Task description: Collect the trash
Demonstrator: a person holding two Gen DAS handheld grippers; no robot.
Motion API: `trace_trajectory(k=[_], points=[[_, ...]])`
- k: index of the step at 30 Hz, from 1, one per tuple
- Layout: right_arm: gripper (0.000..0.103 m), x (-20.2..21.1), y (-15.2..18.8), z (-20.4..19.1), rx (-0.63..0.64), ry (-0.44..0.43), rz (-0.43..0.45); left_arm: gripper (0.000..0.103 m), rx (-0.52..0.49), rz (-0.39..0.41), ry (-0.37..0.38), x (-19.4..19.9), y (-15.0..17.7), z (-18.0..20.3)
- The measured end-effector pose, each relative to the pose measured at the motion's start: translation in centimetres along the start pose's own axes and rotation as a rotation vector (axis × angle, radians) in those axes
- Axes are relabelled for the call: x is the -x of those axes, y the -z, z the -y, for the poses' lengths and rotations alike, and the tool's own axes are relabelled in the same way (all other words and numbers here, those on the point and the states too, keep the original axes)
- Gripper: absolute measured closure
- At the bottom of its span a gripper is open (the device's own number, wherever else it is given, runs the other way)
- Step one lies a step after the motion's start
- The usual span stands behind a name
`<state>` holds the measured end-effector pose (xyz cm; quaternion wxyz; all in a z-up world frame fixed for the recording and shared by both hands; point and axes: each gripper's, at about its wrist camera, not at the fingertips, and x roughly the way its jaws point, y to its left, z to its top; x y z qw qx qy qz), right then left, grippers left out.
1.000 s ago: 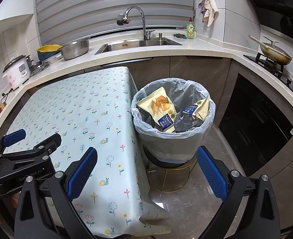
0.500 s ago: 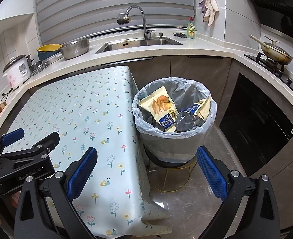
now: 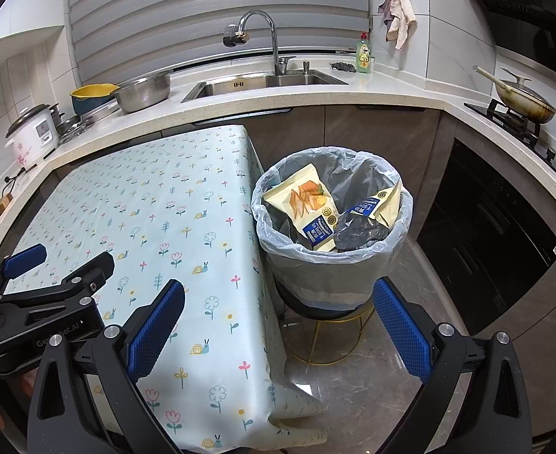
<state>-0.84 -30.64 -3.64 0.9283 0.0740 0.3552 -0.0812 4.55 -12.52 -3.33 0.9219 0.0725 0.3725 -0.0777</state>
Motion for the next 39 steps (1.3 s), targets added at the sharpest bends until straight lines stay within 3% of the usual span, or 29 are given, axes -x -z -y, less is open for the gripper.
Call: trace_trajectory(k=[16,39], points=[[0.007,-0.15,-0.19,0.24,-0.009,0.003,0.007,0.007,-0.024,0.013,0.04,0.01,-0.09,0.3],[0.007,-0.31,-0.72,0.1,-0.014,-0.009,0.016,0.007,-0.017,0.026,0.028,-0.42,-0.31,-0.06]])
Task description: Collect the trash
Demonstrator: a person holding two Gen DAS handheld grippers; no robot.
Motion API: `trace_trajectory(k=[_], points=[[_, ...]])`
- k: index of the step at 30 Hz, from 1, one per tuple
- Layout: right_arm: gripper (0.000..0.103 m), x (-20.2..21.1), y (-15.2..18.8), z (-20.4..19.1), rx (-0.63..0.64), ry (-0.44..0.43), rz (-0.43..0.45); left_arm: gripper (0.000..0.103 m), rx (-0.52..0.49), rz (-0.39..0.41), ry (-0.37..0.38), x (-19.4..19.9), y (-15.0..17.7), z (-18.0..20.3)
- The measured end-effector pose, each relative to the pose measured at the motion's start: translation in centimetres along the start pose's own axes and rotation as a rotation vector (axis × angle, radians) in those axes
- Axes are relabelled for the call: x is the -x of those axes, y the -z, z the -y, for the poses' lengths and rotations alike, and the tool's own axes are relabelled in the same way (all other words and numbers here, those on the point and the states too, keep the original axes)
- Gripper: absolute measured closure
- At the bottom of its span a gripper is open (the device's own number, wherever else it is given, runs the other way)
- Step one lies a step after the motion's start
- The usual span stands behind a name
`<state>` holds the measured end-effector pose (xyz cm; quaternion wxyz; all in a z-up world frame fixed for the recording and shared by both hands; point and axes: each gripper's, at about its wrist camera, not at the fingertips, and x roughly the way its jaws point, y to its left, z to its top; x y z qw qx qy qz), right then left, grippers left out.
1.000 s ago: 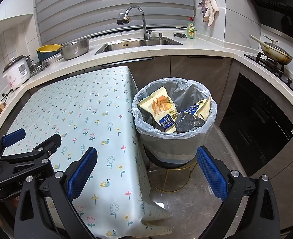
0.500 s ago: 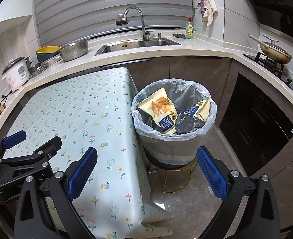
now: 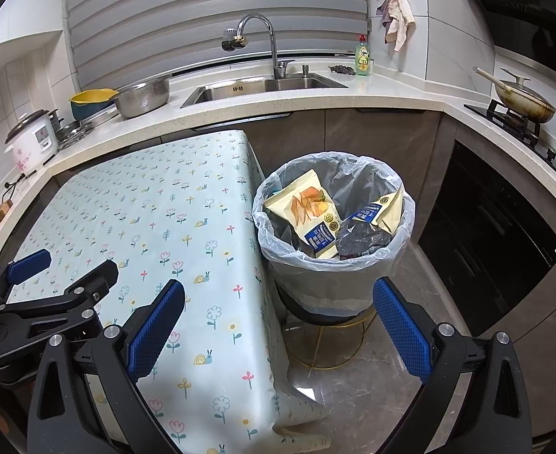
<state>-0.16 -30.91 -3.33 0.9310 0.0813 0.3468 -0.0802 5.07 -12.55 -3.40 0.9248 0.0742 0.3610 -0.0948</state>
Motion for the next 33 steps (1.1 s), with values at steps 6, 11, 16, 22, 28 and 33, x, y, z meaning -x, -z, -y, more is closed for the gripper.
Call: trace_trajectory(k=[6,11,16,22,28,33], points=[[0.007,-0.1,-0.1,0.1,-0.002,0.0,0.007,0.007,0.0,0.007,0.0,0.0,0.0,0.0],[0.007,-0.3,-0.1,0.2,-0.004,0.003,0.001,0.007,-0.003,0.01,-0.008,-0.1,-0.2,0.2],[0.007,-0.5,0.0,0.2,-0.003,0.003,-0.004,0.007,-0.011,-0.02,0.015,-0.6,-0.4,0.5],[0.007,-0.7,-0.1,0.5,-0.01,0.006,-0.002,0.007,0.006,-0.027,-0.01,-0.6,-0.3,0.4],[0.007,-0.9,-0.2,0.8,-0.021,0.005,0.003,0.007,-0.02,0.004,-0.021,-0.1,-0.6,0.8],[0.007,-1.0,-0.4,0.7,-0.02,0.001,0.004,0.007,-0.027,-0.005,-0.007,-0.2,-0.9,1.2]])
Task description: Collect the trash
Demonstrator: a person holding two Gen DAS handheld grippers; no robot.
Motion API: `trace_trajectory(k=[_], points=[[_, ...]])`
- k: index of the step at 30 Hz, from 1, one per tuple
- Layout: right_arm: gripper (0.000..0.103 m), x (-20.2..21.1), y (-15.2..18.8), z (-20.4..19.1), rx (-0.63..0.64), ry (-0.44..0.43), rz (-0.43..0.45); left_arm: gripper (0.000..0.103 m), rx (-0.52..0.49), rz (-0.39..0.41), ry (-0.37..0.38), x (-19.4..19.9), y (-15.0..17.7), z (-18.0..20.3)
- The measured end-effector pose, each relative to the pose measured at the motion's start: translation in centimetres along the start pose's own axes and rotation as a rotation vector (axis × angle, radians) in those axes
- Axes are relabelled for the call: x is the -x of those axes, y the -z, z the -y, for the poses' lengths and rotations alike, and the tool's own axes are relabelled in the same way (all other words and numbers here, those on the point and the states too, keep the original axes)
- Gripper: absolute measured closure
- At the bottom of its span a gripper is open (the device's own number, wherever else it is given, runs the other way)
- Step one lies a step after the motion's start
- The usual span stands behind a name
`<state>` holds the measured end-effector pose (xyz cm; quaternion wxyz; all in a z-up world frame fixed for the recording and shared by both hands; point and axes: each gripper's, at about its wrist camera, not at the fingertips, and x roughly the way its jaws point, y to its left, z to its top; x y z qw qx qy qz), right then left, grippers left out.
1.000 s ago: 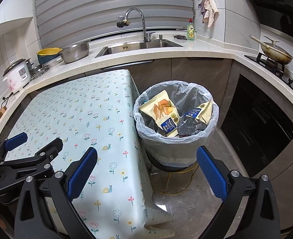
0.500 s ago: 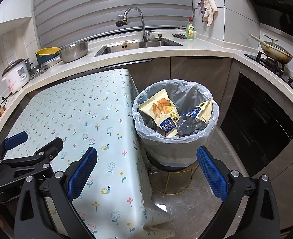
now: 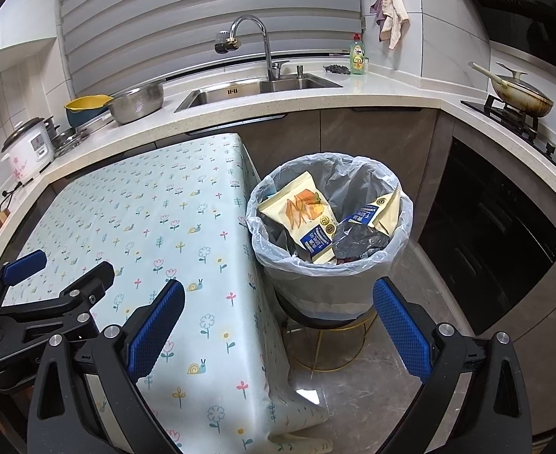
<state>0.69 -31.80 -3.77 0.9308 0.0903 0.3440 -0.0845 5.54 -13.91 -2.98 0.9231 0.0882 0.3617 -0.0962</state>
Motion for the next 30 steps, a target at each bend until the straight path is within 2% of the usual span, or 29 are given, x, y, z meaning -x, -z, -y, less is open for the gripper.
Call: trace_trajectory(k=[30], points=[[0.007,-0.32,-0.25,0.3,-0.008,-0.003,0.0,0.007,0.0,-0.019,-0.007,-0.68,-0.15,-0.11]])
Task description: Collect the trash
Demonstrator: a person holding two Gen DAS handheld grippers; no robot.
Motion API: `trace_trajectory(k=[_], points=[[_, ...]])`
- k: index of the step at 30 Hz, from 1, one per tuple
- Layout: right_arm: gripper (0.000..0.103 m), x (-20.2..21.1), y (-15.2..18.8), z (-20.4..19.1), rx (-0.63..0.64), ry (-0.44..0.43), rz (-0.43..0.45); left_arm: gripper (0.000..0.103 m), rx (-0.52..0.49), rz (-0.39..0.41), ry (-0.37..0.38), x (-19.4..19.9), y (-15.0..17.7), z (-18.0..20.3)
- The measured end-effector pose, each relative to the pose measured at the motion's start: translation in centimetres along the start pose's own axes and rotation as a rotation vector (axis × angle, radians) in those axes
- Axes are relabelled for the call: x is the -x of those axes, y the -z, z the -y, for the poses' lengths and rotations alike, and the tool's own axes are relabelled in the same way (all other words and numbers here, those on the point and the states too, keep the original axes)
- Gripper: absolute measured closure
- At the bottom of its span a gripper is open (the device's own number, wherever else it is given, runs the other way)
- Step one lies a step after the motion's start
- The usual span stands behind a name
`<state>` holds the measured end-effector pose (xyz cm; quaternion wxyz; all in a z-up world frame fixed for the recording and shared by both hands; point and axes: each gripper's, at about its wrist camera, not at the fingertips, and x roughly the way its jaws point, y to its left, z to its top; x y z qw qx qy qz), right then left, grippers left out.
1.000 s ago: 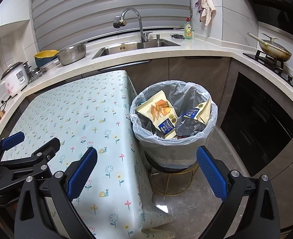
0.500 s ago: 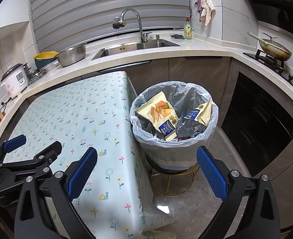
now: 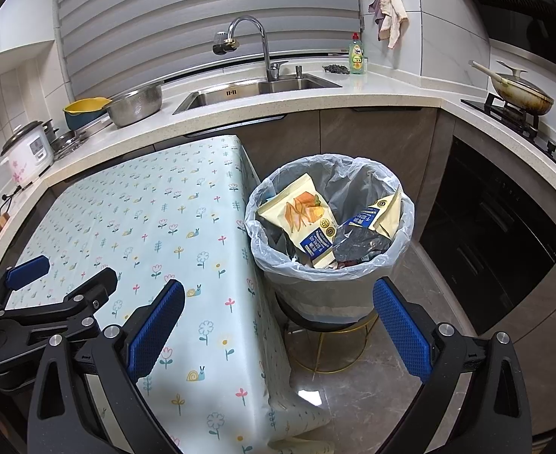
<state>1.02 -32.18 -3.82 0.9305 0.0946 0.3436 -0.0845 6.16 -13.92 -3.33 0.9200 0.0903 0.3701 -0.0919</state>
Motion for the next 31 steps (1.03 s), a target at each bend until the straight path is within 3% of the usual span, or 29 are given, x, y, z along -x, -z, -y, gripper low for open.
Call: trace_trajectory(k=[14,31], points=[[0.007,-0.13,-0.09,0.12,-0.004,-0.001,0.003,0.007,0.047,-0.011,-0.001,0.05,-0.09,-0.23],[0.007,-0.26,-0.27,0.29,-0.016,0.002,0.003,0.007,-0.018,-0.005,0.022,-0.3,-0.78,0.65]])
